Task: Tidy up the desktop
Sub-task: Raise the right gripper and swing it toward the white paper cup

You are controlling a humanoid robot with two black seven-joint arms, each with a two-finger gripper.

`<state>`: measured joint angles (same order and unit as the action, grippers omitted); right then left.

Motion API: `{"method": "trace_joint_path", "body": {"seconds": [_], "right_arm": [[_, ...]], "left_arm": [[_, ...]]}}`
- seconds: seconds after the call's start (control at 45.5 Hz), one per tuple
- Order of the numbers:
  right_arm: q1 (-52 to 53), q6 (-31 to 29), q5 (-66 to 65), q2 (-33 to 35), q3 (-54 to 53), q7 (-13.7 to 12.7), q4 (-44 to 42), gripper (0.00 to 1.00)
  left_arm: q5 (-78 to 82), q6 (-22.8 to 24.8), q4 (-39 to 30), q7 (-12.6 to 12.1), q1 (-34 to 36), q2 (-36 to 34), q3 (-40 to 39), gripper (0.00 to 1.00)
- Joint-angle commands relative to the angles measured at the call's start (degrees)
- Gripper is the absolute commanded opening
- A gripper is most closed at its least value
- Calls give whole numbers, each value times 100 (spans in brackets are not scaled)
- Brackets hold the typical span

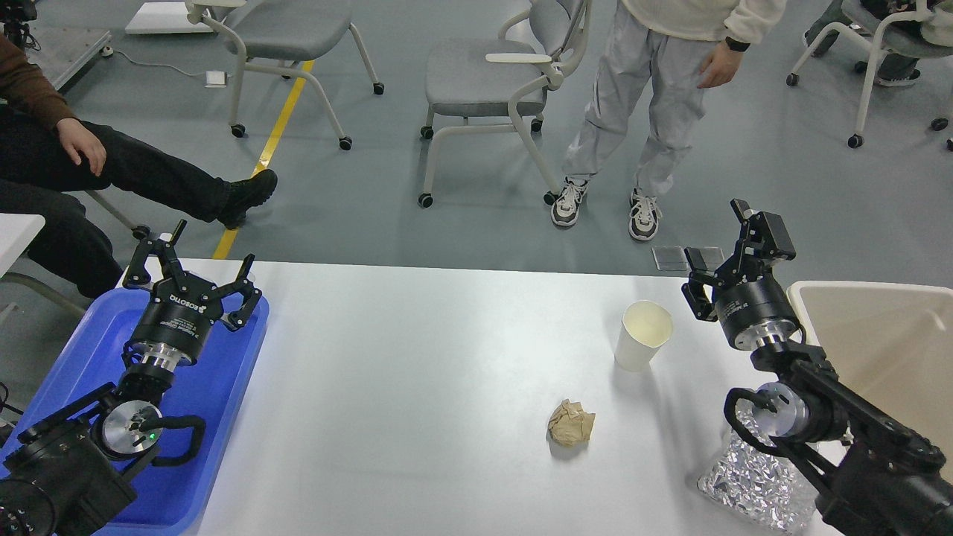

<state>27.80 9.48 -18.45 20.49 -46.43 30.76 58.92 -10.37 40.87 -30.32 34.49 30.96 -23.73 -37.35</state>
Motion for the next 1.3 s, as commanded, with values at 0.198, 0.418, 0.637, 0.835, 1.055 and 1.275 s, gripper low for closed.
{"method": "trace_joint_path", "body": {"seconds": [0.198, 0.418, 0.637, 0.835, 1.055, 1.275], "right_arm": [[182, 1, -1, 51, 12, -8, -259, 100], [174, -17, -1, 157, -76, 9, -267, 100], [174, -17, -1, 385, -77, 9, -250, 100], [191, 1, -18, 675, 64, 9, -241, 100], [428, 1, -27, 1158, 696, 0, -241, 99], [1227, 53, -27, 1703, 2540, -61, -267, 99]], "left_arm": [[0, 0, 0, -3, 6, 0, 0, 98], [0, 0, 0, -3, -2, 0, 0, 98], [0, 0, 0, 5, -2, 0, 0, 98], [0, 0, 0, -3, 6, 0, 0, 98], [0, 0, 0, 5, 6, 0, 0, 98], [0, 0, 0, 5, 6, 0, 0, 98]]}}
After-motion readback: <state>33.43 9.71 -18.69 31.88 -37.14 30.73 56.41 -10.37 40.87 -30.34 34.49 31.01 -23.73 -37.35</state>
